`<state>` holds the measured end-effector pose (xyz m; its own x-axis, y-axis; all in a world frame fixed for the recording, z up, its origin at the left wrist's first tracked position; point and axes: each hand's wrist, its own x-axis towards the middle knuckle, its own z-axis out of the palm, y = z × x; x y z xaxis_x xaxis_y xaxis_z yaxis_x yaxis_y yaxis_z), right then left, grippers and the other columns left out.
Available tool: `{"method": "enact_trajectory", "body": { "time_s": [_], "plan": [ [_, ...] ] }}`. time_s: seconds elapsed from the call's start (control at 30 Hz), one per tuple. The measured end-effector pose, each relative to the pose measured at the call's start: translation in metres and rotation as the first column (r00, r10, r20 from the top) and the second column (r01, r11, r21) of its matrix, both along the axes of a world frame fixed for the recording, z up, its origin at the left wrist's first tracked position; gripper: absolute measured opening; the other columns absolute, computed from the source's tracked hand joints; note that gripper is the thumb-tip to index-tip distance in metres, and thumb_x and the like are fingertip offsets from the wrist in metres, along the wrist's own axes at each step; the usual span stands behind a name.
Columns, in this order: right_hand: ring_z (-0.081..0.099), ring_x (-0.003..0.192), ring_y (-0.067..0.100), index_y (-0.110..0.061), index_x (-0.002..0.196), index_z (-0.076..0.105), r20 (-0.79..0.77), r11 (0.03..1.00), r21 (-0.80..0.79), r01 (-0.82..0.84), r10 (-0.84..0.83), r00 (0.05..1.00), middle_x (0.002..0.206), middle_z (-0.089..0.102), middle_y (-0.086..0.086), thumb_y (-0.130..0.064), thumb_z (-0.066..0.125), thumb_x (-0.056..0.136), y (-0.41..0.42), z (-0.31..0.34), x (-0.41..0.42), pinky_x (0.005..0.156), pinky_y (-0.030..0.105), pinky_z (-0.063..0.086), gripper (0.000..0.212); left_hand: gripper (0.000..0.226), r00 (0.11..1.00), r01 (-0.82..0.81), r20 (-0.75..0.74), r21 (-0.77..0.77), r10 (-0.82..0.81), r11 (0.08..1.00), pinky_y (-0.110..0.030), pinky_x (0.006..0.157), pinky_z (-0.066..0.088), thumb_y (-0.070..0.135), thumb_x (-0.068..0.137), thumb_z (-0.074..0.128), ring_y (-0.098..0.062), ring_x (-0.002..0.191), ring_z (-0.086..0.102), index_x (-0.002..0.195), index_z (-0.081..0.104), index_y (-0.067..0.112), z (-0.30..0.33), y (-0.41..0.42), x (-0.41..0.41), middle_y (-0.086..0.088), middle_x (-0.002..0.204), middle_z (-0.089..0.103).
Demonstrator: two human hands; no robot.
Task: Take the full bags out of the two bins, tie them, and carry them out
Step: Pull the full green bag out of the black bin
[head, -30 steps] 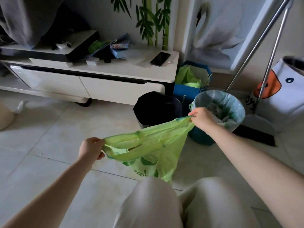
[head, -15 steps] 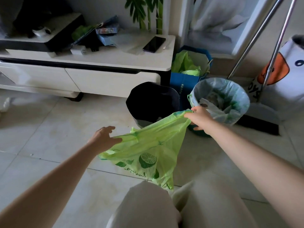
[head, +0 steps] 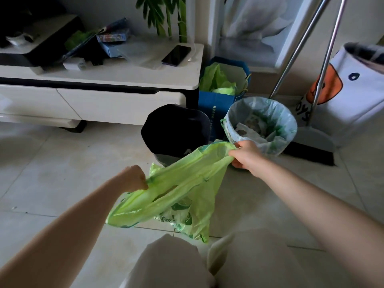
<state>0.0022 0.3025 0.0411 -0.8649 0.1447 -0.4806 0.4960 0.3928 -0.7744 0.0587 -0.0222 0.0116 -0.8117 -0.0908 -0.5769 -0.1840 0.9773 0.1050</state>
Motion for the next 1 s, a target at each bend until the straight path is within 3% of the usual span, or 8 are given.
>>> {"method": "enact_trajectory", "body": {
  "time_s": [0.2,0.33,0.43,0.57,0.63,0.77,0.93,1.0],
  "plan": [
    [0.059,0.090,0.018,-0.019,0.107,0.062,-0.144,0.944,0.235,-0.232,0.269,0.952,0.107,0.061,0.006,0.002,0.058,0.081,0.012,0.018,-0.012,0.065,0.024,0.049,0.033,0.028,0.737,-0.527,-0.206,0.419,0.643,0.739,-0.020,0.044,0.035,0.017,0.089,0.057,-0.021,0.050,0.043,0.061,0.057,0.011,0.040,-0.029,-0.008,-0.006,0.056,0.048],
    [0.056,0.077,0.010,-0.013,0.107,0.064,-0.255,0.865,0.419,-0.275,0.402,0.879,0.097,0.063,0.002,0.002,0.055,0.086,-0.004,0.026,-0.022,0.058,0.017,0.040,0.028,0.021,0.574,-0.554,-0.321,0.525,0.754,0.646,-0.033,0.066,0.050,0.025,0.079,0.060,-0.026,0.056,0.054,0.065,0.066,0.011,0.066,-0.048,-0.001,-0.011,0.058,0.057],
    [0.062,0.080,0.019,-0.012,0.096,0.068,-0.360,0.856,0.491,-0.160,0.367,0.858,0.087,0.065,0.001,-0.006,0.054,0.088,-0.021,0.033,-0.027,0.073,0.033,0.053,0.018,0.023,0.500,-0.566,-0.349,0.561,0.793,0.604,-0.038,0.067,0.052,0.025,0.075,0.060,-0.026,0.049,0.051,0.057,0.063,0.010,0.079,-0.058,0.008,-0.004,0.038,0.052],
    [0.066,0.061,0.022,-0.006,0.075,0.065,-0.252,0.818,0.547,-0.178,0.364,0.897,0.067,0.069,0.008,-0.019,0.052,0.091,-0.026,0.033,-0.026,0.061,0.037,0.057,0.025,0.019,0.374,-0.604,-0.357,0.607,0.856,0.517,-0.044,0.075,0.056,0.023,0.074,0.058,-0.028,0.049,0.049,0.059,0.060,0.011,0.087,-0.064,0.018,-0.012,0.054,0.051],
    [0.067,0.056,0.022,-0.003,0.088,0.064,-0.136,0.868,0.452,-0.206,0.296,0.946,0.070,0.069,0.012,-0.019,0.047,0.094,-0.031,0.033,-0.023,0.052,0.032,0.056,0.024,0.017,0.367,-0.619,-0.319,0.618,0.874,0.485,-0.047,0.077,0.056,0.023,0.074,0.058,-0.028,0.052,0.051,0.061,0.059,0.011,0.083,-0.062,0.020,-0.013,0.059,0.052],
    [0.068,0.069,0.030,-0.006,0.112,0.050,0.128,0.998,-0.040,0.051,-0.046,0.991,0.090,0.068,0.015,-0.013,0.030,0.093,-0.046,0.020,-0.016,0.070,0.046,0.058,0.029,0.018,0.392,-0.601,-0.235,0.667,0.890,0.440,-0.043,0.075,0.058,0.024,0.076,0.057,-0.027,0.062,0.057,0.064,0.061,0.013,0.074,-0.049,0.018,-0.012,0.070,0.058],
    [0.061,0.099,0.029,-0.019,0.138,0.030,0.255,0.996,-0.084,-0.032,0.053,0.966,0.125,0.054,0.007,-0.052,0.067,0.074,-0.053,0.002,0.005,0.078,0.047,0.051,0.081,0.022,0.423,-0.555,-0.221,0.703,0.879,0.444,-0.039,0.071,0.059,0.028,0.077,0.057,-0.026,0.061,0.059,0.062,0.063,0.013,0.066,-0.042,0.011,-0.011,0.068,0.060],
    [0.064,0.087,0.027,-0.009,0.123,0.048,0.347,0.985,-0.159,-0.073,0.125,0.930,0.109,0.063,0.010,-0.035,0.073,0.077,-0.056,-0.006,0.017,0.079,0.045,0.053,0.059,0.024,0.428,-0.545,-0.228,0.706,0.874,0.452,-0.038,0.070,0.059,0.028,0.079,0.056,-0.026,0.059,0.058,0.062,0.061,0.012,0.065,-0.041,0.010,-0.011,0.066,0.058]
  ]
}}
